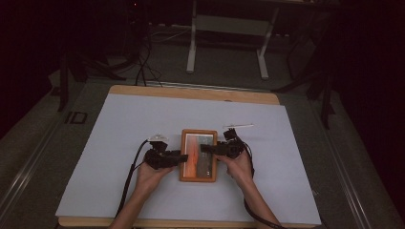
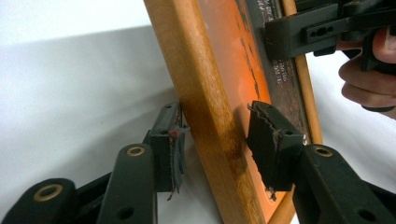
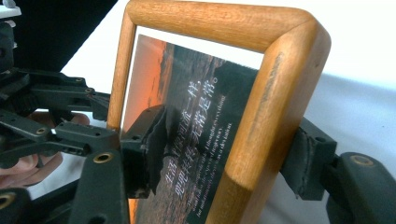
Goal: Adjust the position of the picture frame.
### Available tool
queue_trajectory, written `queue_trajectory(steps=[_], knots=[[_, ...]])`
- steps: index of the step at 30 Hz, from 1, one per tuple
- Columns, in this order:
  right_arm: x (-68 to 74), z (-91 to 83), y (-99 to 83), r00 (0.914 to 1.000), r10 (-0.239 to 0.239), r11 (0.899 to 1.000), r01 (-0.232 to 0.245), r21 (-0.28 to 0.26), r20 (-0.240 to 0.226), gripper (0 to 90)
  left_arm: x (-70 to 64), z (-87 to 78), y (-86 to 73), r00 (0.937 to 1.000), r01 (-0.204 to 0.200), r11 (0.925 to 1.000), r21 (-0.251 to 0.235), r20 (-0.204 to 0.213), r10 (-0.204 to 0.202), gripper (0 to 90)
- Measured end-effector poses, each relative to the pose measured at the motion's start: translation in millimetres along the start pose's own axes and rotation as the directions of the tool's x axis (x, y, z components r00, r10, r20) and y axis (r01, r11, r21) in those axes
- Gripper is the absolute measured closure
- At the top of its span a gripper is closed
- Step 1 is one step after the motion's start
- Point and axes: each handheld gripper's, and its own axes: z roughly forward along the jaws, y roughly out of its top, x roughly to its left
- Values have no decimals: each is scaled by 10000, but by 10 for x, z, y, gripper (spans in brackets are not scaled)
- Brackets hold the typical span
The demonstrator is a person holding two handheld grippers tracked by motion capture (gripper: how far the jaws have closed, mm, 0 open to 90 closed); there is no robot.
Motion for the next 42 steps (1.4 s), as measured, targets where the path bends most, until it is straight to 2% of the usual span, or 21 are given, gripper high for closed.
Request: queue_trajectory(steps=[5,8,9,14,19,24,29,32,35,38,42], knots=[[-41,68,-18,9997,188,9998,-188,49,129,350,23,53,-9,9998,110,9996,241,-158,-106,514],[-48,97,-36,9981,1,9997,-15,231,615,367,58,93,-27,9986,459,9976,521,-274,-445,474],[-50,102,-44,9964,-83,9996,58,293,843,381,77,96,-40,9981,602,9972,449,-171,-595,463],[-27,78,-66,9945,-151,9995,121,294,1035,399,92,98,-32,9990,411,9985,370,-170,-405,461],[-21,61,-109,9947,209,9994,-236,265,1002,409,138,102,16,9999,58,9979,646,112,-66,462],[-5,20,-148,9931,185,9991,-227,353,1158,409,176,138,58,9990,-203,9972,725,418,173,462],[-24,-50,-193,9932,-22,9991,-27,413,1167,438,185,164,68,9988,-173,9977,649,459,144,460],[-19,-53,-202,9928,-164,9990,112,442,1189,431,151,164,64,9991,-361,9970,685,259,344,434],[-2,-77,-201,9895,-405,9986,354,387,1387,460,141,148,61,9989,-440,9969,658,156,431,408],[34,-186,-160,9855,-736,9972,752,-50,1531,464,146,80,47,9994,-332,9988,371,61,330,411],[53,-279,-132,9784,-1154,9918,1231,-349,1716,470,158,-15,33,9995,-284,9995,104,-156,286,418]])
